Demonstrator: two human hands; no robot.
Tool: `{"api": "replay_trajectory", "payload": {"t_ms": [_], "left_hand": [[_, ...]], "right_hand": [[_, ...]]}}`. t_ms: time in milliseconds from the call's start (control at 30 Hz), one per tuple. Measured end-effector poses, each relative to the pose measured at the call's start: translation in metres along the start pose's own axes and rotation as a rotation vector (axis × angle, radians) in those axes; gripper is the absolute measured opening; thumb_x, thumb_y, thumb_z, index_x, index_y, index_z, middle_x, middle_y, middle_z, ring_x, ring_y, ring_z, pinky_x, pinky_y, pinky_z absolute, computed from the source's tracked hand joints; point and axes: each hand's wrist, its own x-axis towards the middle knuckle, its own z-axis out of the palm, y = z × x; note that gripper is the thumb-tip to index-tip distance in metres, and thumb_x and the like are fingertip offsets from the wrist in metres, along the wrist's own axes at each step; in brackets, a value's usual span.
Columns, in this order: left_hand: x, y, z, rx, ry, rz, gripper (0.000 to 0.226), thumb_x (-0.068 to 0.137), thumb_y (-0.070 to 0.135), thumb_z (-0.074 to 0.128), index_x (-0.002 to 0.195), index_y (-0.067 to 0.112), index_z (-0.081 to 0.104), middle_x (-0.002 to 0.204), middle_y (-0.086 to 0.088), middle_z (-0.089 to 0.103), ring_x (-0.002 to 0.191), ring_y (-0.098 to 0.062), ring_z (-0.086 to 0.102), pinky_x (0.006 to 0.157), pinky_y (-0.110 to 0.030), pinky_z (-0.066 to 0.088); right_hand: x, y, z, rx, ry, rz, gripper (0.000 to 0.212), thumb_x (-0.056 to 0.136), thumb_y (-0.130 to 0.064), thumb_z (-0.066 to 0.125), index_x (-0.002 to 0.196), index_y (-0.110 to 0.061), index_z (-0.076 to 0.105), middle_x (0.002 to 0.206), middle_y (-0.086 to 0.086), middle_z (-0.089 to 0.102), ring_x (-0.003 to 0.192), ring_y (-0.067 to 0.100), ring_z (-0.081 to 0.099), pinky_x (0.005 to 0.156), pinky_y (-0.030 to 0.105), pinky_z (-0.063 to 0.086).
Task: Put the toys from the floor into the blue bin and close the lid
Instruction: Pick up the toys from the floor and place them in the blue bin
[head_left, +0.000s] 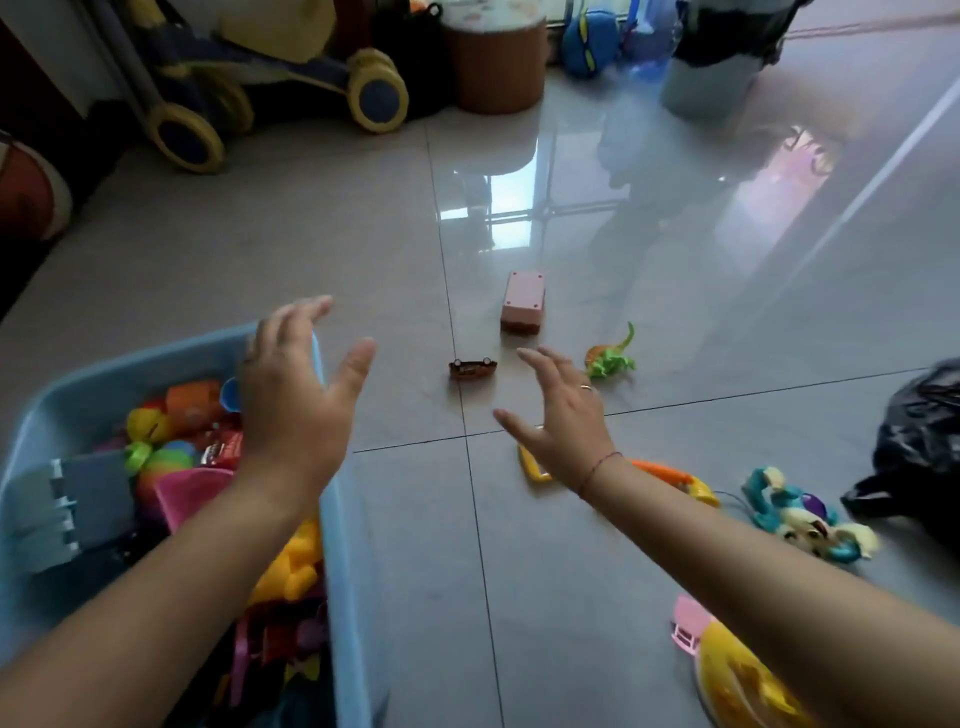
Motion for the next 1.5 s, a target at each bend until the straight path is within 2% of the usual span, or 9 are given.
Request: {"api": "replay_trajectory", "payload": {"t_ms": [267, 367, 500, 600, 733, 967, 1167, 1333, 1500], "left_hand": [[0.041, 0.0, 0.188, 0.571, -0.681, 0.194, 0.07, 0.091, 0.056, 0.041, 0.149, 0.027, 0.016, 0.159, -0.005, 0.011, 0.146, -0.026, 0.008, 0.115, -0.043, 0.011], [0.044, -0.029, 0.22, 0.695, -0.773, 0.132, 0.072, 0.092, 0.057, 0.039, 0.15, 0.029, 0.008, 0.16, -0.004, 0.003, 0.147, -0.026, 0.001, 0.117, -0.046, 0.005], [0.051, -0.044, 0.24, 0.706, -0.818, 0.102, 0.074, 0.092, 0.054, 0.043, 0.151, 0.03, 0.003, 0.159, -0.004, 0.006, 0.146, -0.028, 0.008, 0.115, -0.047, 0.014], [0.054, -0.043, 0.249, 0.583, -0.873, 0.105, 0.067, 0.094, 0.041, 0.048, 0.149, 0.032, 0.012, 0.151, -0.005, 0.028, 0.135, -0.031, 0.031, 0.105, -0.044, 0.034], [0.049, -0.045, 0.251, 0.488, -0.795, 0.147, 0.048, 0.094, 0.02, 0.05, 0.139, 0.029, 0.037, 0.135, -0.004, 0.049, 0.123, -0.03, 0.044, 0.095, -0.041, 0.043], [0.034, -0.034, 0.215, 0.37, -0.707, 0.159, 0.026, 0.095, 0.018, 0.049, 0.121, 0.017, 0.053, 0.117, -0.008, 0.06, 0.112, -0.028, 0.049, 0.087, -0.04, 0.045], [0.027, 0.001, 0.088, 0.101, -0.335, 0.185, 0.033, 0.094, 0.019, 0.05, 0.127, 0.018, 0.051, 0.117, -0.003, 0.06, 0.108, -0.023, 0.052, 0.086, -0.033, 0.043], [-0.007, -0.03, -0.048, 0.116, -0.041, 0.097, 0.037, 0.09, 0.012, 0.058, 0.127, 0.012, 0.055, 0.116, -0.011, 0.063, 0.109, -0.028, 0.054, 0.091, -0.033, 0.04], [-0.063, -0.1, -0.133, 0.31, -0.048, -0.095, 0.036, 0.087, 0.009, 0.061, 0.122, 0.011, 0.057, 0.109, -0.017, 0.064, 0.101, -0.038, 0.057, 0.083, -0.045, 0.045]], "right_hand": [[0.057, 0.143, -0.005, -0.37, -0.148, 0.256, 0.075, 0.082, -0.055, 0.057, 0.145, -0.035, 0.022, 0.157, 0.004, 0.012, 0.141, 0.032, 0.018, 0.109, 0.051, 0.023], [0.074, 0.161, 0.007, -0.419, -0.21, 0.27, 0.076, 0.082, -0.056, 0.056, 0.146, -0.037, 0.017, 0.158, 0.002, 0.006, 0.142, 0.034, 0.013, 0.111, 0.054, 0.021], [0.092, 0.173, 0.017, -0.431, -0.289, 0.238, 0.078, 0.083, -0.055, 0.056, 0.146, -0.038, 0.014, 0.159, 0.0, 0.001, 0.14, 0.036, 0.017, 0.11, 0.05, 0.026], [0.096, 0.179, 0.021, -0.448, -0.26, 0.204, 0.067, 0.083, -0.051, 0.057, 0.142, -0.033, 0.029, 0.157, 0.003, 0.012, 0.136, 0.036, 0.024, 0.108, 0.045, 0.028], [0.09, 0.181, 0.027, -0.402, -0.117, 0.163, 0.041, 0.083, -0.039, 0.061, 0.122, -0.026, 0.055, 0.141, 0.006, 0.039, 0.124, 0.034, 0.038, 0.099, 0.041, 0.034], [0.068, 0.144, 0.018, -0.185, 0.058, 0.139, 0.031, 0.079, -0.03, 0.07, 0.108, -0.02, 0.065, 0.123, 0.008, 0.05, 0.111, 0.035, 0.046, 0.094, 0.04, 0.036], [0.042, 0.01, -0.006, 0.182, 0.241, -0.098, 0.036, 0.077, -0.029, 0.072, 0.111, -0.019, 0.065, 0.12, 0.009, 0.052, 0.111, 0.029, 0.048, 0.097, 0.032, 0.037], [0.007, -0.123, -0.005, 0.343, 0.046, -0.426, 0.038, 0.078, -0.029, 0.071, 0.114, -0.019, 0.064, 0.123, 0.009, 0.049, 0.112, 0.024, 0.051, 0.096, 0.039, 0.047], [-0.026, -0.19, 0.036, 0.311, -0.178, -0.673, 0.039, 0.076, -0.03, 0.071, 0.113, -0.016, 0.067, 0.124, 0.012, 0.054, 0.106, 0.034, 0.054, 0.09, 0.047, 0.049]]}}
